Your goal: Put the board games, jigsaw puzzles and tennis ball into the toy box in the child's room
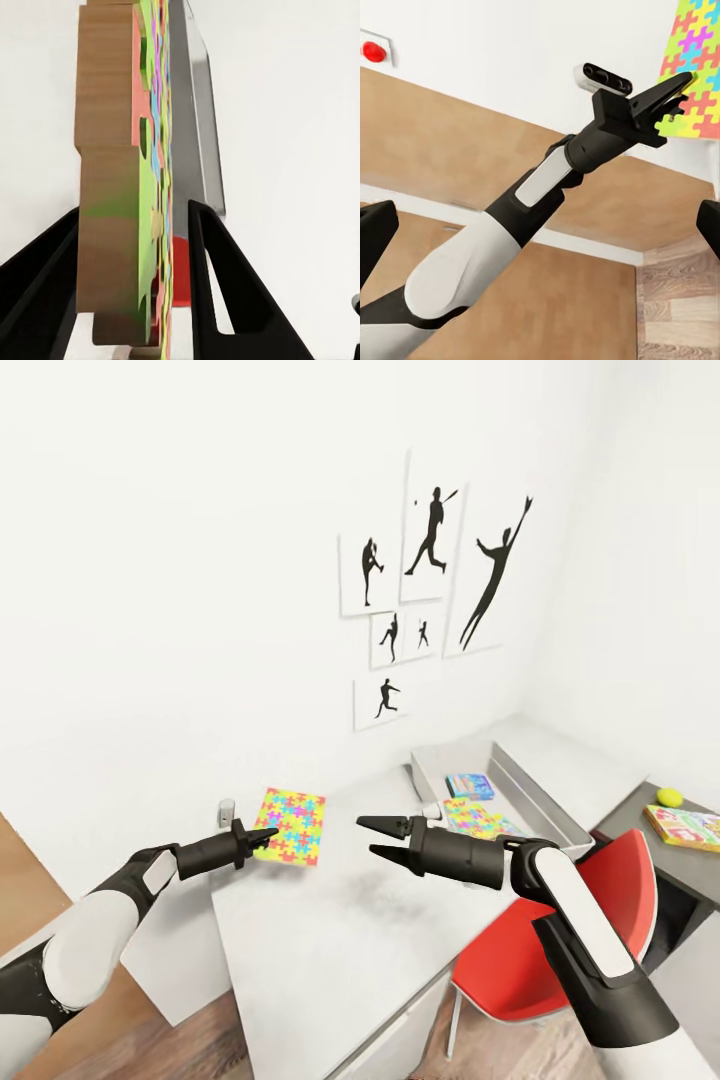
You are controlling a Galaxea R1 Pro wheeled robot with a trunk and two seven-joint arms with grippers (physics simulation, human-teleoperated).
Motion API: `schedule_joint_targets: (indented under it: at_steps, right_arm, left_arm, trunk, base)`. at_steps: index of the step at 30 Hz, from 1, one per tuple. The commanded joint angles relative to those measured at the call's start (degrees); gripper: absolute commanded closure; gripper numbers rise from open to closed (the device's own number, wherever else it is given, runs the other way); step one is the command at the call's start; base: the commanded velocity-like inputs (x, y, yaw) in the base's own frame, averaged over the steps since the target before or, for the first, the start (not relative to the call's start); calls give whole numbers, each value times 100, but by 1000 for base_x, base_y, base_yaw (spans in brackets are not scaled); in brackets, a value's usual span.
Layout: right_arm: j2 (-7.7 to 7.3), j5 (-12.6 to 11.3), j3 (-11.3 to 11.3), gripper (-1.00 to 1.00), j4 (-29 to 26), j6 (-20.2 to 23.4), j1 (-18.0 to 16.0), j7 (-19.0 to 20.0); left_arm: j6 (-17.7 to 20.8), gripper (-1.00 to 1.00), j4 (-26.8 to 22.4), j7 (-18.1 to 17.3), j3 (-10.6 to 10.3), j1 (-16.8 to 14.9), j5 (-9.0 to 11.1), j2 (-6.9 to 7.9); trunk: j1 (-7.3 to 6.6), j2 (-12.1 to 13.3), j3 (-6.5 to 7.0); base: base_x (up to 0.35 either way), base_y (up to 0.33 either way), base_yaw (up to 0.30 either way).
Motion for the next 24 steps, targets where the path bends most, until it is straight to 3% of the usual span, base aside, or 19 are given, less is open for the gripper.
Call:
schedule_joint_targets:
  at_steps: [1, 24]
  right_arm:
    - [-5, -59, 9, -100, -3, 3, -7, -59]
    - [1, -57, 13, -100, -4, 3, -5, -58]
  left_arm:
    - [48, 100, -1, -19, 26, -4, -11, 2]
    - [55, 100, -124, -28, 18, -4, -11, 15]
  trunk:
    - [-21, 34, 10]
    - [-526, 957, 423]
  base:
    - [0, 0, -276]
    - [0, 0, -276]
